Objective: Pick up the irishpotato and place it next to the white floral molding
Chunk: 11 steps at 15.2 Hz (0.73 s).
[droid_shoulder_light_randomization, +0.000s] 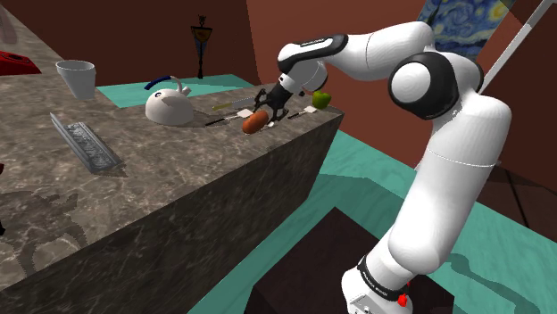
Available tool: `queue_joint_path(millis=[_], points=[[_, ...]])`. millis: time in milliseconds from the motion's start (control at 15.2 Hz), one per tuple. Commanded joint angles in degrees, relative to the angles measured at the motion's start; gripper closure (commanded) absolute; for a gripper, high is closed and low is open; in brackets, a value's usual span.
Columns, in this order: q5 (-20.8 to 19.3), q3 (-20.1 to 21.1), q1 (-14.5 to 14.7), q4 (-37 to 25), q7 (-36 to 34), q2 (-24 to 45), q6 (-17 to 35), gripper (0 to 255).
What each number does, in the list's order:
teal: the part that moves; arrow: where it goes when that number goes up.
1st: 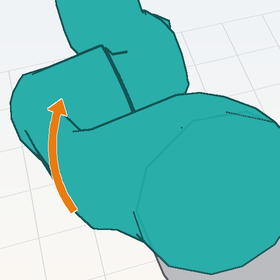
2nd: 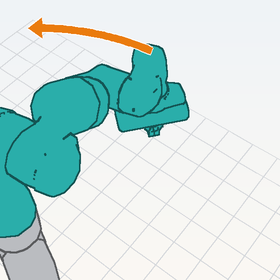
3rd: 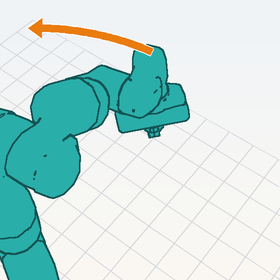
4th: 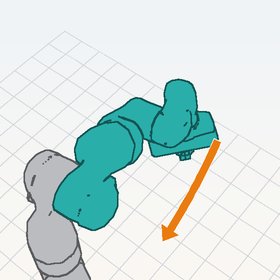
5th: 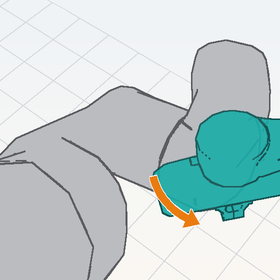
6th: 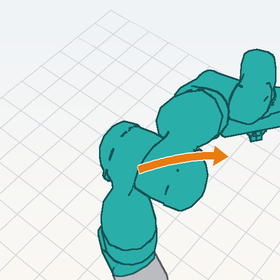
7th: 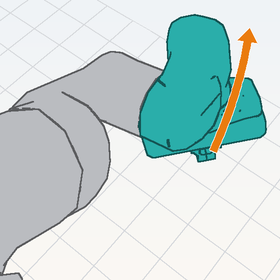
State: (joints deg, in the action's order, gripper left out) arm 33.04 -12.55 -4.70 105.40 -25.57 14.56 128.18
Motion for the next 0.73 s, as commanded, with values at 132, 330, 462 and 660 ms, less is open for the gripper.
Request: queue_joint_path(millis=[132,330,462,660], points=[[-1.25,-0.36,0.02,-1.5,-1.51,-1.17,-2.4,255],[-2.08,-0.57,0.05,-2.76,-2.63,-1.91,-4.15,255],[-2.6,-0.69,0.06,-3.67,-3.35,-2.34,-5.34,255],[-3.18,0.21,1.74,-3.66,-5.92,-2.4,-4.23,255]])
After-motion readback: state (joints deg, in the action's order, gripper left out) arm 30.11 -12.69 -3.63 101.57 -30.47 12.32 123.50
